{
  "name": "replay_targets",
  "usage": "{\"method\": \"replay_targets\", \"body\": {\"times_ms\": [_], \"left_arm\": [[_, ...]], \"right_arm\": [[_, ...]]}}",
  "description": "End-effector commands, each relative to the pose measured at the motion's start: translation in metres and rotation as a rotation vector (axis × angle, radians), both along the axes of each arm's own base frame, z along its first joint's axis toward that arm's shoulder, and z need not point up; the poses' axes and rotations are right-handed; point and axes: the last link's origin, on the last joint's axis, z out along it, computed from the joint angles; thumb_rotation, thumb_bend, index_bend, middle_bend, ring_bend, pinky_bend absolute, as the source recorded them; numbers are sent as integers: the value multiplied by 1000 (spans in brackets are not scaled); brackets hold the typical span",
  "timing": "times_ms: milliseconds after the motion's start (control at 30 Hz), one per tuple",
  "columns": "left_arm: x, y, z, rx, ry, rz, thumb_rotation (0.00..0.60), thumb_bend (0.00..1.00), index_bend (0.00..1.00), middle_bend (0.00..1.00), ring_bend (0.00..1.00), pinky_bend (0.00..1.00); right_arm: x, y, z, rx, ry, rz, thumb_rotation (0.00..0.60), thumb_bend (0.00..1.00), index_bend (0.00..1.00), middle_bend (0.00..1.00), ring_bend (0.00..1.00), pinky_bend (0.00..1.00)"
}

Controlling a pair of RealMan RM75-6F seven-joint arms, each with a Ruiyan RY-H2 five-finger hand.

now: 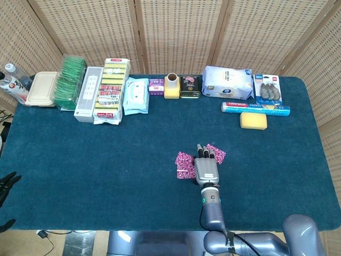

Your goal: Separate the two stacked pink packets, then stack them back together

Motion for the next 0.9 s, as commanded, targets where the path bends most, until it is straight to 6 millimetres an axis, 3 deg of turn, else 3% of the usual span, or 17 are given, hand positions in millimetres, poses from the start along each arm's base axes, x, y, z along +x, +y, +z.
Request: {"method": "replay_targets", "body": {"times_ms": [33,233,500,900], "left_arm": [[0,0,1,3,-2,1,600,26,0,0,0,37],[-1,-1,2,4,-5,1,600,25,0,0,0,37],[-1,0,2,-2,-8,-1,600,25,0,0,0,37],[-2,1,3,-3,-12,7,600,26,0,0,0,37]], "right_arm": [[0,0,1,3,-5,-6,600,280,416,34,0,58],[-2,-8,14,-29,-22,-29,600,280,416,33,0,59],[-15,-38,45,-130,-4,-125,600,285,418,34,0,60],[-50,-64,49,-143,77,-335,600,286,424,34,0,60]]}}
